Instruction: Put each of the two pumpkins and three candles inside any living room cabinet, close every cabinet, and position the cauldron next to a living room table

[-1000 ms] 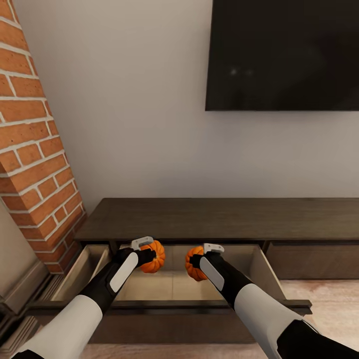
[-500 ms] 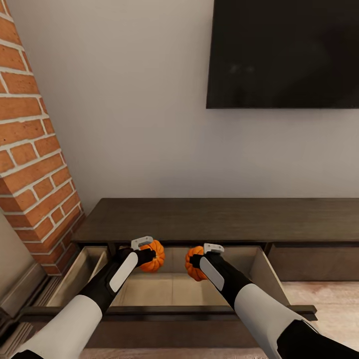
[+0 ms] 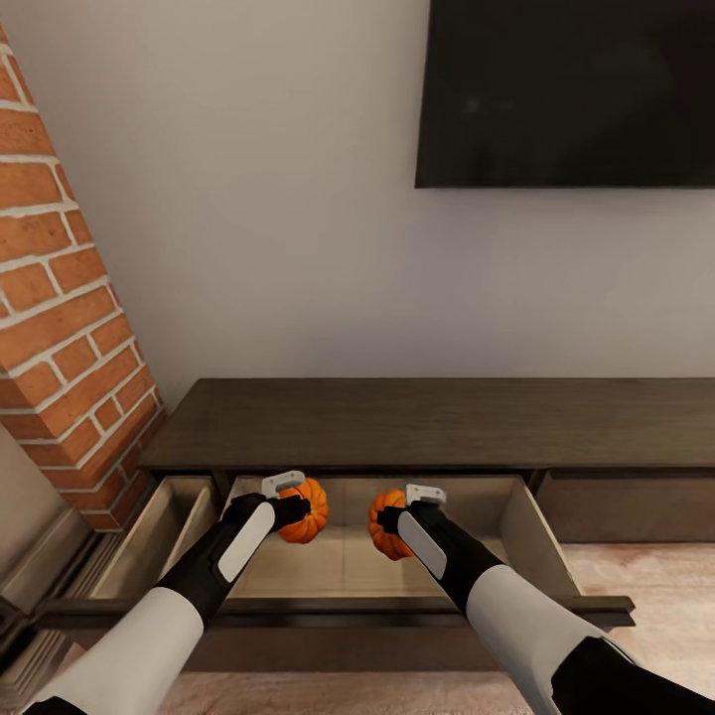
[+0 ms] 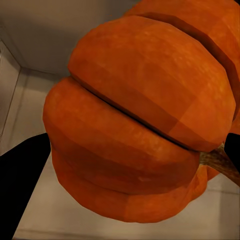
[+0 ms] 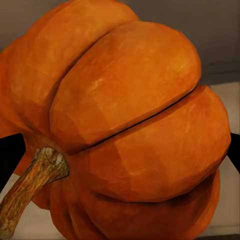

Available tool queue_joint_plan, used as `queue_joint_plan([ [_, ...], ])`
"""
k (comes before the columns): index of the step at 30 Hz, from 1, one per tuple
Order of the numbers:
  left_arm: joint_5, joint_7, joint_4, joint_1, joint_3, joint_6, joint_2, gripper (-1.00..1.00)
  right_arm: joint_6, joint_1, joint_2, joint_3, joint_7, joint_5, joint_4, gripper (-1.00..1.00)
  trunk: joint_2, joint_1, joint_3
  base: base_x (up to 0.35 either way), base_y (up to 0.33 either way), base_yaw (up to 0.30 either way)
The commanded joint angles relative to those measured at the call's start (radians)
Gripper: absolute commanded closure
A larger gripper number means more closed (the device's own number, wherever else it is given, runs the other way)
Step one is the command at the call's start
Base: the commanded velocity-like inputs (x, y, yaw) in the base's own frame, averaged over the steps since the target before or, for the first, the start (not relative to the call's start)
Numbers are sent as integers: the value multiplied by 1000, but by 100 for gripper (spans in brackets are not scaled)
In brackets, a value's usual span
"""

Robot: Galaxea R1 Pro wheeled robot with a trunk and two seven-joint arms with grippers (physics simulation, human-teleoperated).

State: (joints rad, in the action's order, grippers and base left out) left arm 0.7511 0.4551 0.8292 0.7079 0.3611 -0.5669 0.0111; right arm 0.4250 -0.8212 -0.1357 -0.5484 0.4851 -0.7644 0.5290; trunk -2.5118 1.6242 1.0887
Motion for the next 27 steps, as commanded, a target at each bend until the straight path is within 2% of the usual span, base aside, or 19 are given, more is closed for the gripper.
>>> queue_joint_plan([
  [1,11,9,2,1,3,0,-2,100,1,-1,1,-6,9,-7,2,100,-1,0,5,0,0,0],
  [7,12,8,5,1,2,-1,-8,100,1,-1,1,-6,9,-7,2,100,-2,3,28,0,0,0],
  [12,22,47,25,1,3,-3,-6,100,1,-1,1,-6,9,-7,2,100,-3,5,47,0,0,0],
  [16,22,52,30,1,4,-33,-4,100,-1,-1,1,-7,6,-7,2,100,-4,7,63,0,0,0],
  [21,16,53,31,1,4,-36,-1,100,-55,-1,1,-7,2,-3,1,100,-5,9,82,0,0,0],
  [27,13,54,31,1,4,-36,0,100,-63,-1,1,-8,0,-2,0,100,-7,12,105,0,0,0],
])
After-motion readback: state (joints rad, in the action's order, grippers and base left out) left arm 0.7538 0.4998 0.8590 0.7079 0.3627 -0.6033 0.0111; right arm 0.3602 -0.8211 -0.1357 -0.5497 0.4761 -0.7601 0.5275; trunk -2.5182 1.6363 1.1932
